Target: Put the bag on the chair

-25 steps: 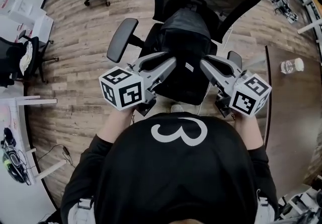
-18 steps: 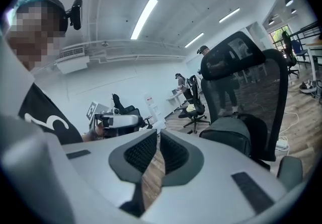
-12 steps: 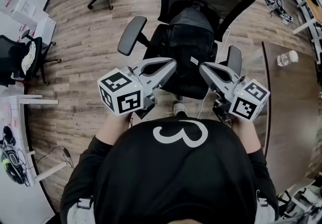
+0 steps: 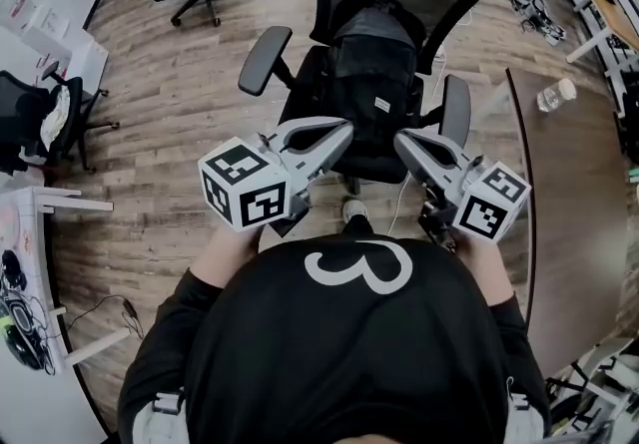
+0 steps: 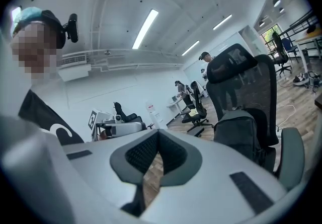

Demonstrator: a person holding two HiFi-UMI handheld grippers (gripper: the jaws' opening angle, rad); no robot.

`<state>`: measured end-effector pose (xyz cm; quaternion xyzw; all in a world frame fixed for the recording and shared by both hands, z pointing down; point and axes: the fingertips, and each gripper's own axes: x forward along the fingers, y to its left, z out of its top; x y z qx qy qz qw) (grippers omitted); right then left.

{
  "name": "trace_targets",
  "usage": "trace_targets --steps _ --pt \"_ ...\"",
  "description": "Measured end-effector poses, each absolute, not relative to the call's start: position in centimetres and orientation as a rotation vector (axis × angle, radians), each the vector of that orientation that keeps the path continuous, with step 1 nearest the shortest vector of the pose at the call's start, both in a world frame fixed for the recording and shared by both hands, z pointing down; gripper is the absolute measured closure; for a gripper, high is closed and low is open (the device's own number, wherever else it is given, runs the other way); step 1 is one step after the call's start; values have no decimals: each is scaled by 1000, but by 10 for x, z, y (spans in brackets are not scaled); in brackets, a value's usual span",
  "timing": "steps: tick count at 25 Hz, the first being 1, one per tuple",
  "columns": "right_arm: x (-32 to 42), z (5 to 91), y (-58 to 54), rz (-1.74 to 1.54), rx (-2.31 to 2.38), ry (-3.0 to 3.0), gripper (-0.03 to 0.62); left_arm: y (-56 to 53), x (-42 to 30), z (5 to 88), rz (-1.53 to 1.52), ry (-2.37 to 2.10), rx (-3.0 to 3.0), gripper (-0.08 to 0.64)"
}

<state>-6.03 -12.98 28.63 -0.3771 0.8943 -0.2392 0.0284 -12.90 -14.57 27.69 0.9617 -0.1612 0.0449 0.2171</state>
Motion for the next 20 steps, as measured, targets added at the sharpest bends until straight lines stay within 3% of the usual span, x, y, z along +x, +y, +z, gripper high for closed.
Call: trace_targets --steps 20 --pt "-88 279 -63 -699 -1202 2676 568 -84 -165 268 106 -464 2722 543"
